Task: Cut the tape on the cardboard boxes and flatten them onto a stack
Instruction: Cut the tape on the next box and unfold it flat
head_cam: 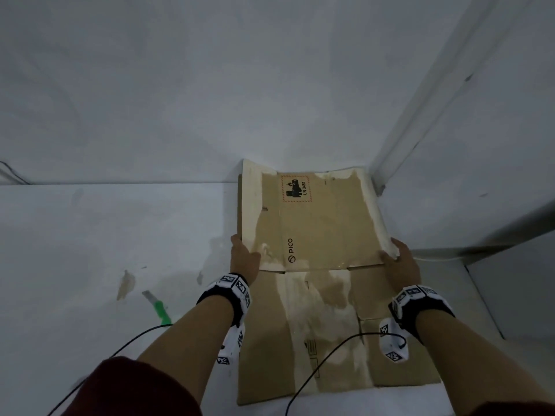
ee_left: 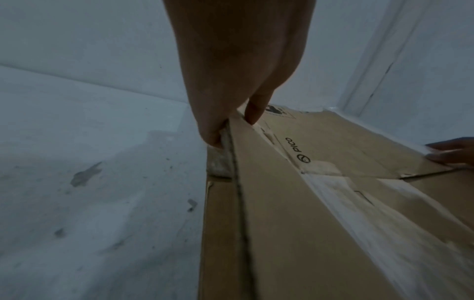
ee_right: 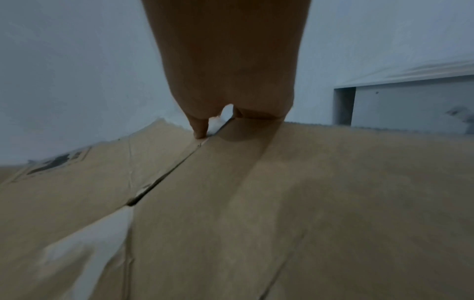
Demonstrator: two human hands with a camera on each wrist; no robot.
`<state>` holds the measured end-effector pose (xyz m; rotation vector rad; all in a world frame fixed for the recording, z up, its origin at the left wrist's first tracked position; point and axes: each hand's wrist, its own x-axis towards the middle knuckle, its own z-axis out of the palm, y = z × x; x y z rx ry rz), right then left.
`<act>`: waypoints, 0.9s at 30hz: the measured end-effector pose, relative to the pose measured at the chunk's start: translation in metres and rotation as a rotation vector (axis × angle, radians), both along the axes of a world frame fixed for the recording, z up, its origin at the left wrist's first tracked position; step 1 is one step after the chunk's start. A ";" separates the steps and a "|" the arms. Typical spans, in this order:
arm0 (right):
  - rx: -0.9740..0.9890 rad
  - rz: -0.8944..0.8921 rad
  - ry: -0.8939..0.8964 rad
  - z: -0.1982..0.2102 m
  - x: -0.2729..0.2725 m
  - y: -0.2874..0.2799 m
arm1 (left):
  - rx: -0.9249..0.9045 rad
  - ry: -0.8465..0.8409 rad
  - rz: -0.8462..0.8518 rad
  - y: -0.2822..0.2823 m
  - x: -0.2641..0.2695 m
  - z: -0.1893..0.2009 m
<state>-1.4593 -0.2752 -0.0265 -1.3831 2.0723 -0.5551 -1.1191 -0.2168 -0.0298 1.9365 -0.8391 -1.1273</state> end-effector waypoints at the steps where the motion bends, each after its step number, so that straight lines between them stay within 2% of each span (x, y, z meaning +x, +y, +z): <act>1: 0.011 -0.019 0.004 -0.002 0.000 0.000 | 0.039 -0.046 0.014 -0.001 0.000 -0.003; 5: -0.011 -0.101 -0.035 -0.015 0.003 0.002 | 0.164 -0.205 -0.024 0.004 0.001 -0.013; 12: -0.101 -0.142 0.095 -0.025 0.008 0.005 | 0.130 -0.166 -0.046 0.008 -0.001 -0.018; 16: -0.088 -0.154 0.220 -0.027 0.007 0.003 | 0.105 -0.214 -0.086 0.011 -0.008 -0.017; 20: 0.073 -0.135 0.360 -0.034 0.008 0.001 | 0.253 -0.287 -0.227 0.014 -0.009 -0.018; 23: 0.039 -0.153 0.370 -0.026 0.016 0.002 | 0.347 -0.305 -0.331 0.016 -0.006 -0.018; 25: 0.008 -0.086 0.438 -0.029 0.022 0.012 | 0.332 -0.290 -0.371 0.020 -0.004 -0.016; 27: 0.083 0.061 0.506 -0.048 0.021 0.026 | 0.299 -0.268 -0.393 0.032 -0.007 -0.016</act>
